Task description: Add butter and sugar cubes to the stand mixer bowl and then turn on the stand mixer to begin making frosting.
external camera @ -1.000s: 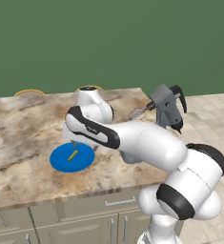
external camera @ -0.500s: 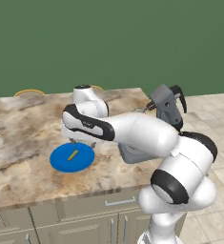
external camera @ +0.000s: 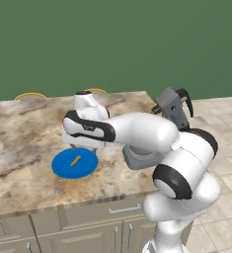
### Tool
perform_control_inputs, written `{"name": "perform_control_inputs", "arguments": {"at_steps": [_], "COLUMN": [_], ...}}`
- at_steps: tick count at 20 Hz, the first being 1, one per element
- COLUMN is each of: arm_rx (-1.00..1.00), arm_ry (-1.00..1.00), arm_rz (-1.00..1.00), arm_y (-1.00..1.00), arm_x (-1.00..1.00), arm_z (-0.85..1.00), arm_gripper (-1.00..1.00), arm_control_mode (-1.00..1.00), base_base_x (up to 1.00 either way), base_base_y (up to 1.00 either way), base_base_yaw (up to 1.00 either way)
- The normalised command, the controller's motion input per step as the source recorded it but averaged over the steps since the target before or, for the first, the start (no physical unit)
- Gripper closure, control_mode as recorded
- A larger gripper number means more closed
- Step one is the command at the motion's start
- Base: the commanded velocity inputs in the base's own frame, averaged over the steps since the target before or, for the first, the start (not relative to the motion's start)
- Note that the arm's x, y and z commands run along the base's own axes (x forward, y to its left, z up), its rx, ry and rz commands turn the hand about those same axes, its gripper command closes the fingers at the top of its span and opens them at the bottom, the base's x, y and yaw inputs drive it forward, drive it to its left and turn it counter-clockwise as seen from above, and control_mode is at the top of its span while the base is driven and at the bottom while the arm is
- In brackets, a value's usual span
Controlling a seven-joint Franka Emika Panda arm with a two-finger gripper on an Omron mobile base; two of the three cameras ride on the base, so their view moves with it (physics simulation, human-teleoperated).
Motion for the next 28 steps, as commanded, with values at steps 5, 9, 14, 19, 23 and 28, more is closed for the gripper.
{"name": "perform_control_inputs", "arguments": {"at_steps": [5, 9, 14, 19, 23, 28], "arm_rx": [0.00, 0.00, 0.00, 0.00, 0.00, 0.00], "arm_ry": [0.00, 0.00, 0.00, 0.00, 0.00, 0.00], "arm_rz": [0.00, 0.00, 0.00, 0.00, 0.00, 0.00], "arm_y": [0.02, 0.02, 0.12, 0.21, 0.16, 0.08], "arm_x": [0.17, 0.14, 0.25, 0.34, 0.27, 0.21], "arm_z": [-0.15, -0.14, -0.18, -0.20, -0.15, -0.11], "arm_gripper": [-1.00, -1.00, -1.00, -1.00, -1.00, -1.00], "arm_control_mode": [-1.00, -1.00, -1.00, -1.00, -1.00, -1.00], "base_base_x": [0.00, 0.00, 0.00, 0.00, 0.00, 0.00], "base_base_y": [0.00, 0.00, 0.00, 0.00, 0.00, 0.00], "base_base_yaw": [0.00, 0.00, 0.00, 0.00, 0.00, 0.00]}}
